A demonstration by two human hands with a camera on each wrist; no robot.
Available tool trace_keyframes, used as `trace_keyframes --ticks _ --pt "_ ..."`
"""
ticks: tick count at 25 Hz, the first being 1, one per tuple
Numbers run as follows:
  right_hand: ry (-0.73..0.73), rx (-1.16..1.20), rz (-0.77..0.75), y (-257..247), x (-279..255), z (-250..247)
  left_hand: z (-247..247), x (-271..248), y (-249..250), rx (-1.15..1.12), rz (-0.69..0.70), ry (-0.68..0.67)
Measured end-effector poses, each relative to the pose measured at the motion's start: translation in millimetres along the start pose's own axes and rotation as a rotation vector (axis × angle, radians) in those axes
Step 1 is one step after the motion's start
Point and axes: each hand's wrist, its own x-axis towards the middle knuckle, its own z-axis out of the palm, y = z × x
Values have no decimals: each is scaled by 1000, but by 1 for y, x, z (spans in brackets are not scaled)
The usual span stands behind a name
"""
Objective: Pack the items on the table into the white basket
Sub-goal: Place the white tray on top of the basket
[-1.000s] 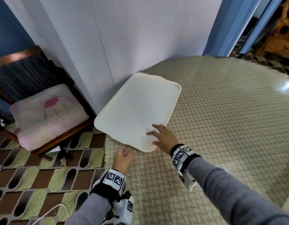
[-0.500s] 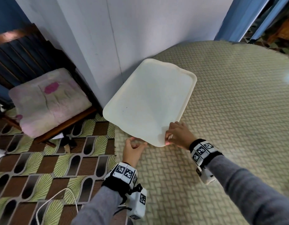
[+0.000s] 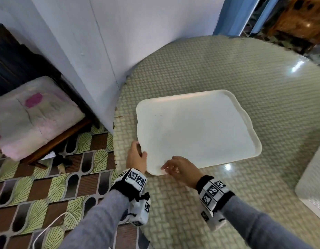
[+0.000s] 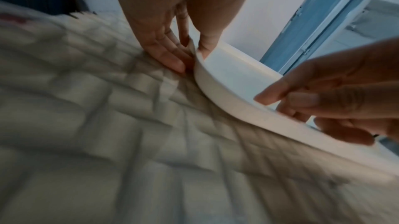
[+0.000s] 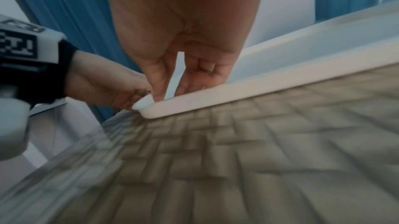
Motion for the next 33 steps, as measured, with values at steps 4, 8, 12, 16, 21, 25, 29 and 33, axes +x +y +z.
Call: trace_keyframes --ticks 4,8,12,16,21,25,29,33 --pt "434 -58 254 35 -22 -23 -2 -6 15 -49 21 77" --pt "753 -206 850 84 -60 -64 -17 10 26 -105 36 133" --pt "861 43 1154 106 -104 -84 -34 29 22 -147 39 107" --pt "934 389 932 94 -134 -103 -38 29 30 -151 60 75" --pt "1287 304 771 57 -172 -135 -44 7 76 -239 186 107" --pt "1544 227 623 38 -235 -167 -35 -22 146 -381 388 37" --pt "1687 194 637 39 -305 -187 -2 -61 207 -391 530 -10" --pt "1766 211 745 60 -391 -193 54 -111 251 -394 618 -136"
